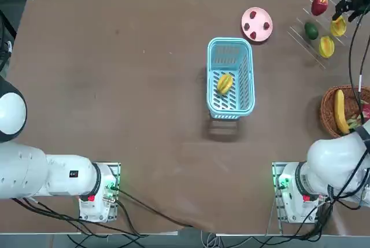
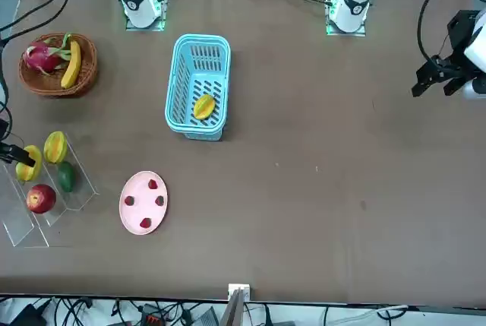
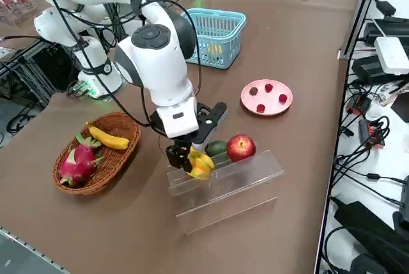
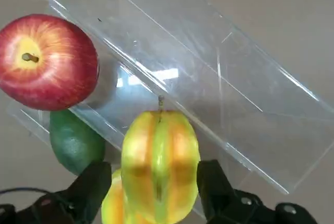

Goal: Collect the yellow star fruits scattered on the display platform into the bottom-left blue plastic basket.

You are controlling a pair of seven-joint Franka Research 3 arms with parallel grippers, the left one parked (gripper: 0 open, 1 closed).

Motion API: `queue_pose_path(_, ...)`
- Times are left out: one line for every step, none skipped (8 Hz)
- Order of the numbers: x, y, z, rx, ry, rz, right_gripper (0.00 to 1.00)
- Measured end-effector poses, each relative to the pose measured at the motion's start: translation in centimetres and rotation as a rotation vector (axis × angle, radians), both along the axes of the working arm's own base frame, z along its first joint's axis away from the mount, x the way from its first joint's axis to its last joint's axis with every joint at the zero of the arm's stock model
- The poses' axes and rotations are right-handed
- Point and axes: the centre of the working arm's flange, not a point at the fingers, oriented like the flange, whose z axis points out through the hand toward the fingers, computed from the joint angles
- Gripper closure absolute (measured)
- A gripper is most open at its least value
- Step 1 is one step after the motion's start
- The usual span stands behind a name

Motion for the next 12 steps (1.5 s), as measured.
queue_pose_path(0.2, -0.1, -0.3, 0.001, 0.001, 0.000, 0.00)
queue_pose_path(0.3, -0.2, -0.6, 0.002, 0.002, 0.000, 0.00)
queue_pose_path(0.4, -0.2, -0.7, 0.002, 0.002, 0.000, 0.04)
queue_pose_path(0.4, -0.2, -0.7, 0.002, 0.002, 0.000, 0.07)
queue_pose_path(0.4, -0.2, -0.7, 0.001, 0.001, 0.000, 0.15)
queue_pose_path(0.5, -0.3, -0.7, 0.001, 0.000, 0.000, 0.36)
queue_pose_path(0.6, -0.4, -0.3, -0.003, -0.006, 0.000, 0.60)
queue_pose_path(0.7, -0.3, -0.1, -0.004, -0.009, 0.001, 0.78)
queue_pose_path(0.7, -0.3, -0.1, -0.004, -0.009, 0.001, 0.80)
queue_pose_path(0.7, -0.3, -0.1, -0.004, -0.009, 0.001, 0.80)
queue_pose_path(0.7, -0.3, 0.0, -0.001, -0.003, 0.001, 0.80)
queue_pose_path(0.6, -0.2, 0.5, 0.018, 0.037, 0.003, 0.80)
